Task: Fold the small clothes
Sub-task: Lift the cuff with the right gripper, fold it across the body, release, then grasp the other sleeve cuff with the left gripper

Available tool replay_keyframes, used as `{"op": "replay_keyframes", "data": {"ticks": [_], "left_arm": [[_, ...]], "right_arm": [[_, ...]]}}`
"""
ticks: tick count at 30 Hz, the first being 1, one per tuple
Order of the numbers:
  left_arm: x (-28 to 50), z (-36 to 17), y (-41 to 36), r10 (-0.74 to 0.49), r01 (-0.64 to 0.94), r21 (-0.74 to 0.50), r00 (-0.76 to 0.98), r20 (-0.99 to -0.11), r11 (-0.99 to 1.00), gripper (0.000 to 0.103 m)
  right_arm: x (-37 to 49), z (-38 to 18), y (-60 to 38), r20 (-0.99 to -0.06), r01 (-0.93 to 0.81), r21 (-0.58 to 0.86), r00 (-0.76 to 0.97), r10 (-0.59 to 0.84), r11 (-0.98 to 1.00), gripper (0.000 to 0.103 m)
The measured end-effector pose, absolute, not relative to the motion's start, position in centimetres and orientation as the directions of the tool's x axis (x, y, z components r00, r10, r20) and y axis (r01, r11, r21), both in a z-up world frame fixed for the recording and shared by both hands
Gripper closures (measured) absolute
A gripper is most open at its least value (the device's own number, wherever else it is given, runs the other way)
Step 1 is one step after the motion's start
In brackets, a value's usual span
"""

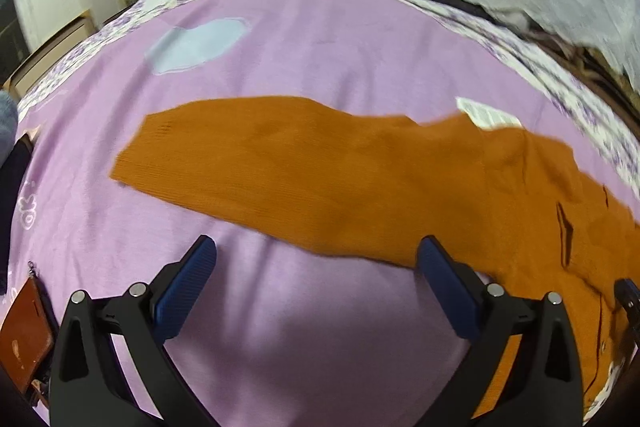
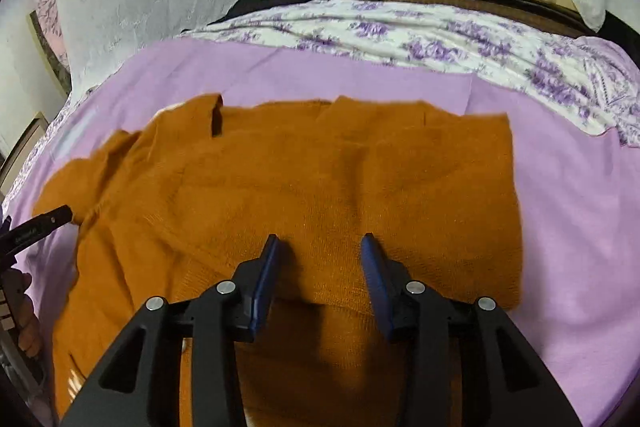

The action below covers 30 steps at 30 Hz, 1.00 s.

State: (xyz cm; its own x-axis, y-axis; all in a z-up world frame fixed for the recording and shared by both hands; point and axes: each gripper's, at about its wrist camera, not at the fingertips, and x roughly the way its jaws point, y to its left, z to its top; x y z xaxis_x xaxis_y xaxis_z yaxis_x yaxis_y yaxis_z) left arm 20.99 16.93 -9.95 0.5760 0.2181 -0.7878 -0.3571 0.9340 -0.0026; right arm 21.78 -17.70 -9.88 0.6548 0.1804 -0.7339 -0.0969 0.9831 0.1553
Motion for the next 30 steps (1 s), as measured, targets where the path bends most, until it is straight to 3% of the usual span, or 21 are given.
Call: {"op": "replay_keyframes", "data": {"ticks": [3,6,9,14,20,21,22,23,25,27,30], "left_arm": [[20.9,-9.5,19.9,0.183,-0.405,-0.082,0.573,-0.799,0.910,0.004],[21.1,-9.8,23.3,0.121,-0.449,-0.180,0.563,-0.818,0.875,0.004],[21.0,-10.3,26.3,0.048,-0.483,-0.294,0.578,-0.815,0.825,0.004],[20.8,-11.0,29.9,-0.107,-0.459,-0.520,0.667,-0.737,0.720,0.004],[21.6,-11.4,32.3,-0.191,-0.405,-0.659,0.744,-0.641,0.634,0.005],[21.8,-11.6,32.7,-0.188,-0.405,-0.668,0.752,-0.632,0.625,0.013],[22.0,-11.8,33.5,-0.171,-0.418,-0.673,0.760,-0.627,0.610,0.032],[22.3,-12.2,34.3,-0.162,-0.437,-0.674,0.756,-0.634,0.596,0.043],[22.3,-13.6,35.7,-0.186,-0.463,-0.717,0.758,-0.625,0.521,0.077],[21.8,-14.3,36.4,-0.203,-0.470,-0.751,0.769,-0.606,0.464,0.088],[21.5,-14.3,36.2,-0.209,-0.463,-0.762,0.775,-0.596,0.453,0.091]], "right_arm": [[21.7,-8.1,-15.7,-0.698,-0.170,0.159,0.678,0.232,0.973,0.057],[22.2,-8.9,-13.3,-0.721,-0.234,0.120,0.648,0.247,0.965,0.041],[22.8,-11.8,-12.5,-0.755,-0.249,0.105,0.610,0.240,0.963,0.040],[19.9,-8.7,-14.5,-0.629,-0.256,0.184,0.711,0.314,0.949,0.041],[17.2,-8.2,-16.5,-0.571,-0.241,0.195,0.760,0.310,0.951,0.041],[17.1,-8.3,-16.9,-0.565,-0.230,0.215,0.764,0.313,0.949,0.041],[17.1,-8.3,-17.3,-0.558,-0.215,0.237,0.768,0.314,0.947,0.041],[17.2,-8.4,-17.6,-0.560,-0.208,0.254,0.765,0.319,0.945,0.041],[17.6,-9.0,-18.3,-0.571,-0.193,0.277,0.755,0.323,0.941,0.041],[18.2,-9.4,-18.8,-0.582,-0.177,0.295,0.746,0.324,0.939,0.041],[18.2,-9.1,-19.3,-0.568,-0.164,0.318,0.755,0.326,0.934,0.041]]}}
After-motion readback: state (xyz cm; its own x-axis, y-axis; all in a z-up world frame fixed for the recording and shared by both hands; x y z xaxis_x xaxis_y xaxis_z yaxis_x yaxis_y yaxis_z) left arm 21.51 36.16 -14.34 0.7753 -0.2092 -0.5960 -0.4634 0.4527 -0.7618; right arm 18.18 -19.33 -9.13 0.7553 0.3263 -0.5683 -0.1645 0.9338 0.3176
